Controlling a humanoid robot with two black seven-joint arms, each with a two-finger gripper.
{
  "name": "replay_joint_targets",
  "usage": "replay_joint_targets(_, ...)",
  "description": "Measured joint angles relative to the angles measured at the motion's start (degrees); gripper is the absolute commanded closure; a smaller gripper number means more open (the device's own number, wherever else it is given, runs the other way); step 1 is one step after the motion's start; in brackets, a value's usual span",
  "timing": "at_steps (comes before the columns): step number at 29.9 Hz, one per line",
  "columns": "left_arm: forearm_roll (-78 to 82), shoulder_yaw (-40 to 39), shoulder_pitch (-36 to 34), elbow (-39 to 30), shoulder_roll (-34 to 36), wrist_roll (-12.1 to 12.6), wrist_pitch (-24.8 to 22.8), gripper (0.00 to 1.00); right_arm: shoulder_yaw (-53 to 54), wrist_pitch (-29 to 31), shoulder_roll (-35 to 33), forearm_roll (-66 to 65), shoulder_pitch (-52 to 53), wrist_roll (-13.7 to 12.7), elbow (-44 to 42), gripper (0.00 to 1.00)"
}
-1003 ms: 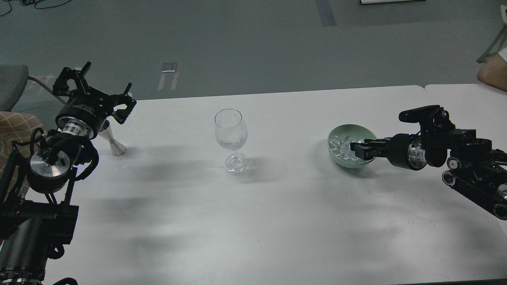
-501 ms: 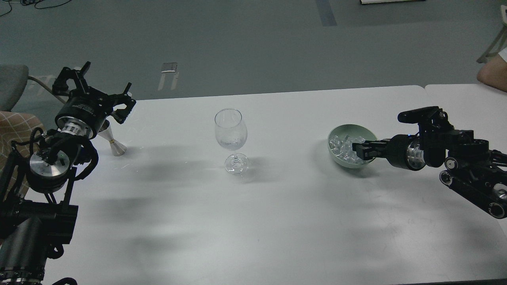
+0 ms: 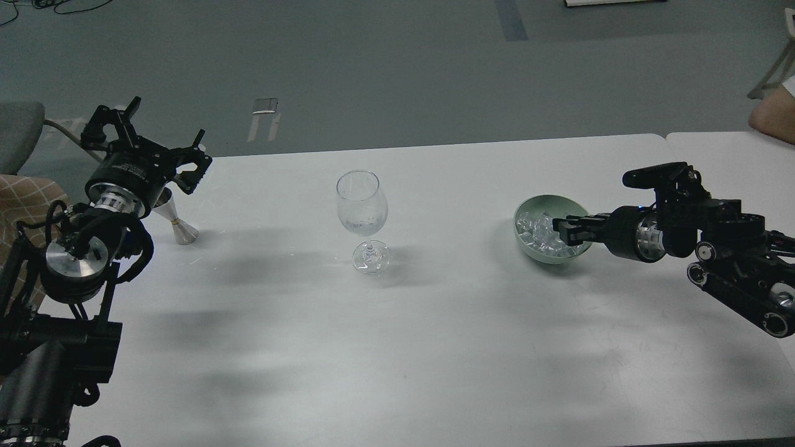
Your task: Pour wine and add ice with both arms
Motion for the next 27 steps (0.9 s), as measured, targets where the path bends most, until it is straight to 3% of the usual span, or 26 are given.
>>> replay_joint_targets(27,-0.13,-1.24,-0.08,0.25,0.34,0.09,-0.10,0.02,0.11,-0.62,6.76,0.16,1.03,-0.16,-5.99,0.58)
